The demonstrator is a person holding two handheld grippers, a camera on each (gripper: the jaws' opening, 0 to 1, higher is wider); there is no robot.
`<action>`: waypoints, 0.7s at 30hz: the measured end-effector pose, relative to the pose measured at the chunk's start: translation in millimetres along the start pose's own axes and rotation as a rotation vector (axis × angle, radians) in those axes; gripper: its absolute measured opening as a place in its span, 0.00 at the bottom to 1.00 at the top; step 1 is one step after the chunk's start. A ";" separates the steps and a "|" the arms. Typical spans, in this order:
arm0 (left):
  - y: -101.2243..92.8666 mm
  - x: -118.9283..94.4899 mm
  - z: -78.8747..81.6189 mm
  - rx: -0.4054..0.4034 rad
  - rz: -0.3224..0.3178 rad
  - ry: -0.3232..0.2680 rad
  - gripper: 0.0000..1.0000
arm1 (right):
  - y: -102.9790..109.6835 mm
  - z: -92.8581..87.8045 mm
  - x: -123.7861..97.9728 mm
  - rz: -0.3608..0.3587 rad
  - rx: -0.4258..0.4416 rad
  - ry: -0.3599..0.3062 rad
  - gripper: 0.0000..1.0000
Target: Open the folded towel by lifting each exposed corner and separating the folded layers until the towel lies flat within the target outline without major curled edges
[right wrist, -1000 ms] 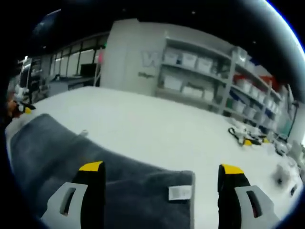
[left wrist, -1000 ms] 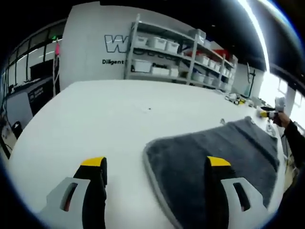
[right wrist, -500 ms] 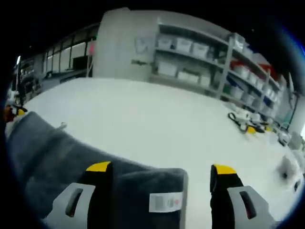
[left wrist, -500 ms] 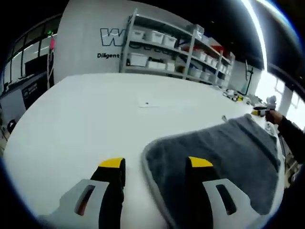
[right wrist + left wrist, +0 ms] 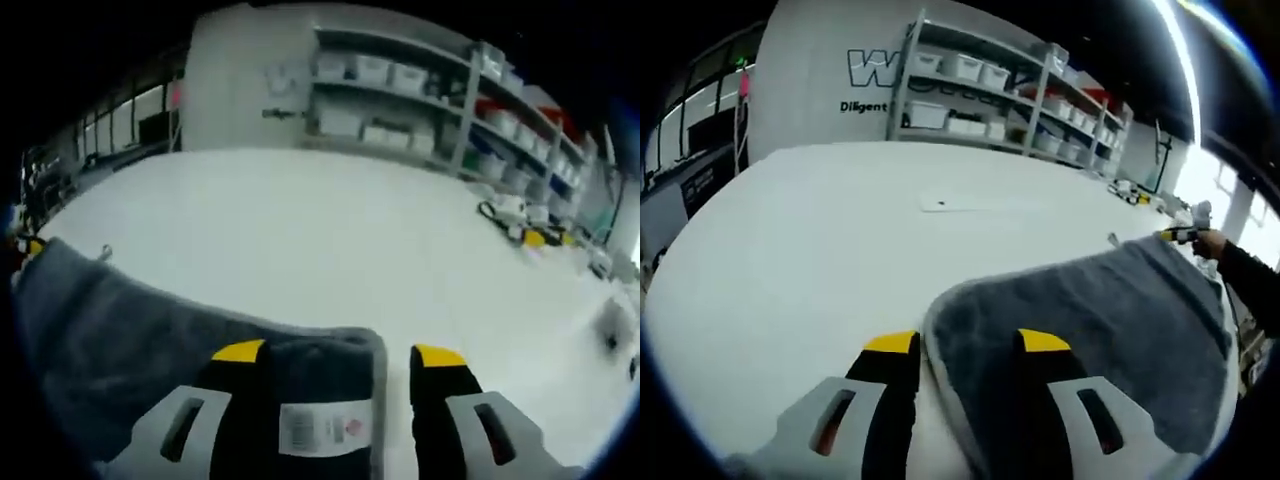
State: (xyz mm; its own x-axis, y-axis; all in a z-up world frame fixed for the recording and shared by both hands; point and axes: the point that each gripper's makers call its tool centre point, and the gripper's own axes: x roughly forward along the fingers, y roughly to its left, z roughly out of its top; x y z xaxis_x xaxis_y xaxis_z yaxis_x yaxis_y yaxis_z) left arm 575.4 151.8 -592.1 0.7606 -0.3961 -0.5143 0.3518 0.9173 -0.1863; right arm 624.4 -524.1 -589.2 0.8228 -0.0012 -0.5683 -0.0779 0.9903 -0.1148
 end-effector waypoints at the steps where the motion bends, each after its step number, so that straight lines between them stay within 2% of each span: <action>1: 2.3 0.6 -0.5 0.014 0.012 0.007 0.30 | -1.5 -1.3 0.0 -0.003 0.010 0.001 0.55; 4: 6.7 0.4 -0.8 0.060 0.041 0.014 0.25 | -3.2 -0.6 -0.6 0.000 0.047 -0.006 0.51; 6: 10.6 0.5 -0.9 0.081 0.061 0.015 0.21 | -5.2 2.2 -2.3 -0.012 0.055 -0.012 0.42; 8: 11.5 1.1 -0.9 0.086 0.065 0.015 0.19 | -8.8 1.6 -2.1 -0.032 0.037 -0.002 0.34; 11: 12.3 2.2 -0.8 0.107 0.067 0.019 0.16 | -11.6 -8.0 4.8 -0.048 -0.011 0.040 0.32; 13: 12.6 2.8 -1.1 0.106 0.070 0.024 0.13 | -12.7 -11.6 7.8 -0.049 -0.011 0.052 0.29; 14: 12.4 3.3 -1.5 0.105 0.068 0.026 0.11 | -8.7 -12.0 8.1 -0.025 0.026 0.055 0.26; 18: 10.8 5.5 -1.8 0.104 0.063 0.024 0.07 | -6.7 -10.0 11.6 -0.024 0.004 0.060 0.15; 21: 11.2 6.0 -2.2 0.100 0.063 0.022 0.05 | 0.5 -10.3 9.2 -0.021 -0.009 0.068 0.12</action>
State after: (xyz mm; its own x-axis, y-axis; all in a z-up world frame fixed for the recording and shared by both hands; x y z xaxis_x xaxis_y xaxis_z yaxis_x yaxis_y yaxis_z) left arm 582.7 159.8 -599.1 0.7712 -0.3357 -0.5409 0.3570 0.9315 -0.0691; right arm 626.2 -525.0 -602.9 0.7841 -0.0319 -0.6198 -0.0660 0.9887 -0.1345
